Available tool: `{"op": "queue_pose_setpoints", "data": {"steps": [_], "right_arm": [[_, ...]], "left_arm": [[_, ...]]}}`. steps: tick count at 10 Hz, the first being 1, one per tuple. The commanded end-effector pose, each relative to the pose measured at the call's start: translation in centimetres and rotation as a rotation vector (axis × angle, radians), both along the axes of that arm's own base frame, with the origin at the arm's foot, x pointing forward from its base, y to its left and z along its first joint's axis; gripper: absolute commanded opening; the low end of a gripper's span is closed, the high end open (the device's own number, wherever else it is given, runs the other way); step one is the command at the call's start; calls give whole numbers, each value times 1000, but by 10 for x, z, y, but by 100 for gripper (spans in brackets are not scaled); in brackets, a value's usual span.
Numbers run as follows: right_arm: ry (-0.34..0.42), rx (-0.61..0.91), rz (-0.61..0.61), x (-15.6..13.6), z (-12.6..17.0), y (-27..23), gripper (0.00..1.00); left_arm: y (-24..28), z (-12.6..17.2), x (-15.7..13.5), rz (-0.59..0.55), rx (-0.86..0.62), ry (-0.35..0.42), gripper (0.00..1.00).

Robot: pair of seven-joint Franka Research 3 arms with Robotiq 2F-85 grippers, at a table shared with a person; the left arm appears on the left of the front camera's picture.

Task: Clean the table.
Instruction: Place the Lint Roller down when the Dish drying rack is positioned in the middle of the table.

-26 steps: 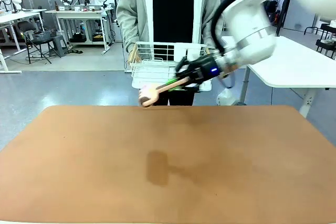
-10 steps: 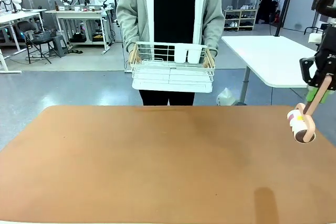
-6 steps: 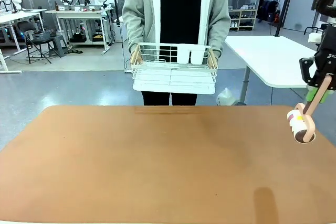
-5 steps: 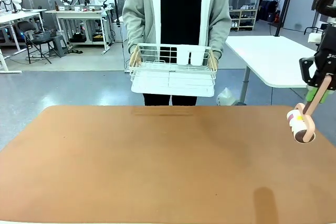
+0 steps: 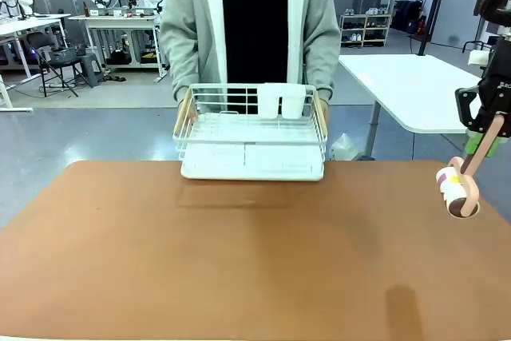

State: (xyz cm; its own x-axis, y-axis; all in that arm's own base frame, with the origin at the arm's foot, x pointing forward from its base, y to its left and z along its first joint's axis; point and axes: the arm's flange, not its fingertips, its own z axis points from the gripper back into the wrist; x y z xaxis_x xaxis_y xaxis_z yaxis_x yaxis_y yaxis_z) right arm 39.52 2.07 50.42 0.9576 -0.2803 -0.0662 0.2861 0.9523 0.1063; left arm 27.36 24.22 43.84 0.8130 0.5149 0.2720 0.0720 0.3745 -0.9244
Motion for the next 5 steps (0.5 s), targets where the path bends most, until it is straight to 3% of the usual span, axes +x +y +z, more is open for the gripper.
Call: {"op": "queue_pose_setpoints", "data": {"steps": [1,5], "right_arm": [[1,-7,12,-2,5,1,21],[1,-7,12,-2,5,1,21]], "left_arm": [[4,1,1,-2,-13,-39,100],[4,1,1,-2,-13,-39,100]]}}
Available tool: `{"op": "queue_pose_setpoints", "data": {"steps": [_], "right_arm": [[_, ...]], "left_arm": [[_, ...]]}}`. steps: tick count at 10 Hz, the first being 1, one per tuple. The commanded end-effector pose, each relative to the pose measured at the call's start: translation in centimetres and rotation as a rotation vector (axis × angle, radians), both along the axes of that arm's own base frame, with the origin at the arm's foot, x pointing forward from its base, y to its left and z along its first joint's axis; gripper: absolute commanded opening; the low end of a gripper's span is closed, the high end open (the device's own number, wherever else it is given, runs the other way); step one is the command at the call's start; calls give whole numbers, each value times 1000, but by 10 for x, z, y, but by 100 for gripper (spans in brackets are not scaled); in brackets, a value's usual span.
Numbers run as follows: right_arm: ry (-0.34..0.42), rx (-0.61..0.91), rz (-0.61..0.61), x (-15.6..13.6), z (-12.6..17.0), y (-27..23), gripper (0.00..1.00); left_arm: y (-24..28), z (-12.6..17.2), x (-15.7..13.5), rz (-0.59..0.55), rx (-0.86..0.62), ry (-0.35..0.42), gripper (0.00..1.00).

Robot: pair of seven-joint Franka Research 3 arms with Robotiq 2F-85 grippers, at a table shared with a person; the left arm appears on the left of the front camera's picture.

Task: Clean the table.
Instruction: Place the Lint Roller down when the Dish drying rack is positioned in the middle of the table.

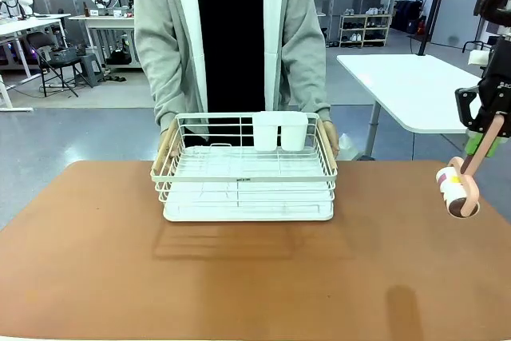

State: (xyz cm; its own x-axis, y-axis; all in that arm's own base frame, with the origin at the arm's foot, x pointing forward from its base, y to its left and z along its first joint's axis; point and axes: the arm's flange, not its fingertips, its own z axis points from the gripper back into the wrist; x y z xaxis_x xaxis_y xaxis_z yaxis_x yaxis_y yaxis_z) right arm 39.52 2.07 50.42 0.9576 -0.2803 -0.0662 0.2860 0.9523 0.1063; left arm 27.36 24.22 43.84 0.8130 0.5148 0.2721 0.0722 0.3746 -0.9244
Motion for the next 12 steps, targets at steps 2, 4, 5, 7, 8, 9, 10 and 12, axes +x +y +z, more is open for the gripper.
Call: {"op": "queue_pose_setpoints", "data": {"steps": [2,4,5,7,8,9,10,12], "right_arm": [[1,-7,12,-2,5,1,21],[1,-7,12,-2,5,1,21],[1,-7,12,-2,5,1,21],[1,-7,12,-2,5,1,21],[1,-7,12,-2,5,1,21],[1,-7,12,-2,5,1,21],[1,-7,12,-2,5,1,21],[1,-7,12,-2,5,1,21]], "left_arm": [[4,1,1,-2,-13,-38,100],[4,1,1,-2,-13,-38,100],[4,1,1,-2,-13,-38,100],[4,1,1,-2,-13,-38,100],[4,1,1,-2,-13,-38,100],[4,1,1,-2,-13,-38,100],[4,1,1,-2,-13,-38,100],[4,1,1,-2,-13,-38,100]]}}
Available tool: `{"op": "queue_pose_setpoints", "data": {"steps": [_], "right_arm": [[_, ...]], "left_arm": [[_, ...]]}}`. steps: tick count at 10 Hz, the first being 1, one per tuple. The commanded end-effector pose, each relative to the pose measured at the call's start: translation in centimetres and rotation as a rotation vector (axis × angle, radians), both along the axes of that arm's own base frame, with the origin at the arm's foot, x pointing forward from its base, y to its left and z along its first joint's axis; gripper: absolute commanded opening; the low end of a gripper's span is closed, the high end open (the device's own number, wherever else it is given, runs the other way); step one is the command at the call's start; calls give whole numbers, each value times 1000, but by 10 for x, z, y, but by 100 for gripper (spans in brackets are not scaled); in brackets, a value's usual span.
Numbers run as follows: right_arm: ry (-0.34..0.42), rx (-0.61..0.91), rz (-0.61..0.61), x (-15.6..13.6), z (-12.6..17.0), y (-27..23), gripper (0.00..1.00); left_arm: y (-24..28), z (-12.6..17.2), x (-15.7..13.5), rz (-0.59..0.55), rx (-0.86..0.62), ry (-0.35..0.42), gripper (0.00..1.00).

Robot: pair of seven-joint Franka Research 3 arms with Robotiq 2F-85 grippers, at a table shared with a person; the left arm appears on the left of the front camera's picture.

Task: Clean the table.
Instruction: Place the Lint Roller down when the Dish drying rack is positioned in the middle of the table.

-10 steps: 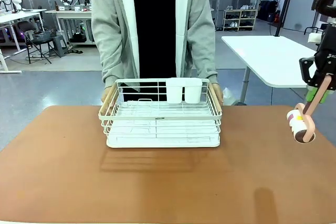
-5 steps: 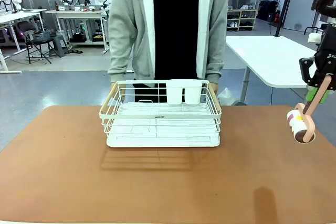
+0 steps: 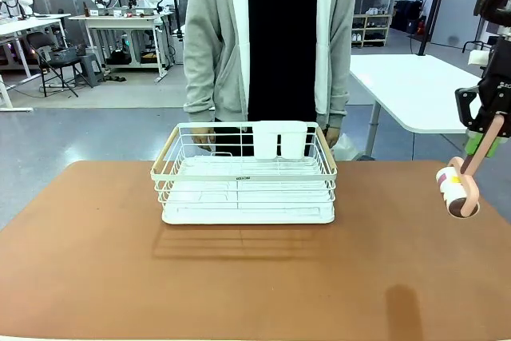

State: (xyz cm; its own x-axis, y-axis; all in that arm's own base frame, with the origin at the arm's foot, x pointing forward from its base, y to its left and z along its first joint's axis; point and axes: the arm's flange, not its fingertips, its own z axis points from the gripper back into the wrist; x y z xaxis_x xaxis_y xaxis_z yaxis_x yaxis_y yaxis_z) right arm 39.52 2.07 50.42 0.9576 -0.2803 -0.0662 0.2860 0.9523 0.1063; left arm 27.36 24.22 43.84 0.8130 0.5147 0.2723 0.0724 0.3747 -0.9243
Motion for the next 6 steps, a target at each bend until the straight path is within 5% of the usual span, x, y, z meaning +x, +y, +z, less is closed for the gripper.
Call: {"op": "queue_pose_setpoints", "data": {"steps": [1,4,6], "right_arm": [[1,-7,12,-2,5,1,21],[0,0,0,0,0,0,21],[-28,-7,-396,24,10,11,21]], "left_arm": [[4,1,1,-2,-13,-38,100],[4,1,1,-2,-13,-38,100],[4,1,1,-2,-13,-38,100]]}}
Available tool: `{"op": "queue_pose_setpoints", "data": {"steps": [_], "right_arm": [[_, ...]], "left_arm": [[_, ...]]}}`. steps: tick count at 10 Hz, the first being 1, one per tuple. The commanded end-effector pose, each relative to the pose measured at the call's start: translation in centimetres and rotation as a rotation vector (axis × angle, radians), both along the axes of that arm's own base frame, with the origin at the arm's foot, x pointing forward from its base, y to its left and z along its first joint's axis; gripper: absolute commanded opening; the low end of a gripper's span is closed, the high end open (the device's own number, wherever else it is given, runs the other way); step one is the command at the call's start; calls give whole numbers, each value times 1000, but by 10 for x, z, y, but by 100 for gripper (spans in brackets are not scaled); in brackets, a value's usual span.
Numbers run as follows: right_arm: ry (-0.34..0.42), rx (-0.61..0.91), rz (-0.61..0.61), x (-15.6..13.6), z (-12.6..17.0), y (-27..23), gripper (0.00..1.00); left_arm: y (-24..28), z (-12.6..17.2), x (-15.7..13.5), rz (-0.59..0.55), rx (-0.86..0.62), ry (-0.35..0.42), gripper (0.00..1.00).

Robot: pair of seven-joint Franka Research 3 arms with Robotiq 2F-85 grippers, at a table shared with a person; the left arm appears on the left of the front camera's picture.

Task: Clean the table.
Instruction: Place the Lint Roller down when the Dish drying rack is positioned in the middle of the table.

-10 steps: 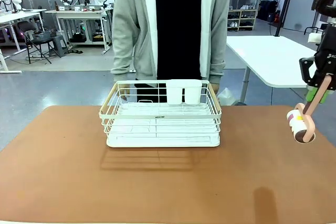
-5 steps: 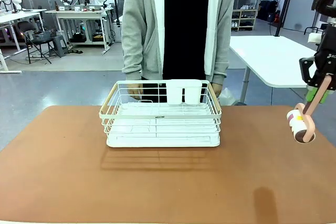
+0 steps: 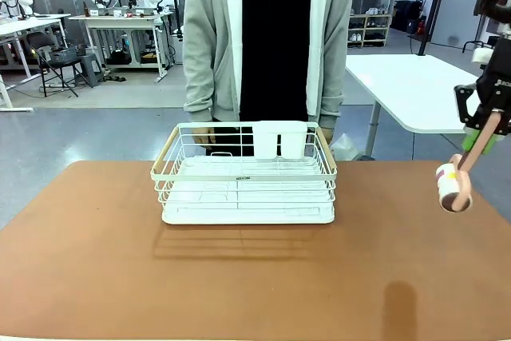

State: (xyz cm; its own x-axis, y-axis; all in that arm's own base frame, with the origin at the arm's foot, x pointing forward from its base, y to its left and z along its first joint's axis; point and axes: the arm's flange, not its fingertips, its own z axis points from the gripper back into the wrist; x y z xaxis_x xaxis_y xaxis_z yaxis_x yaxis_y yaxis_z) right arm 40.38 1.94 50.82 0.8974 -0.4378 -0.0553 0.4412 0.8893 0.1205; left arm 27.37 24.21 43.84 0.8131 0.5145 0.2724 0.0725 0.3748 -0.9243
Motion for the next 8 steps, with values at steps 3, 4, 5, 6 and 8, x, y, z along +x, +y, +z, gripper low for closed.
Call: {"op": "queue_pose_setpoints", "data": {"steps": [3,4,5,6,8], "right_arm": [[-30,-10,-947,44,2,21,21],[-12,-33,-1013,52,-9,27,21],[-55,-49,-1104,61,-18,30,21],[-126,28,-1164,71,-26,29,21],[-206,162,-1146,88,-59,19,21]], "left_arm": [[4,1,1,-2,-13,-38,100],[4,1,1,-2,-13,-38,100],[4,1,1,-2,-13,-38,100],[4,1,1,-2,-13,-38,100],[4,1,1,-2,-13,-38,100]]}}
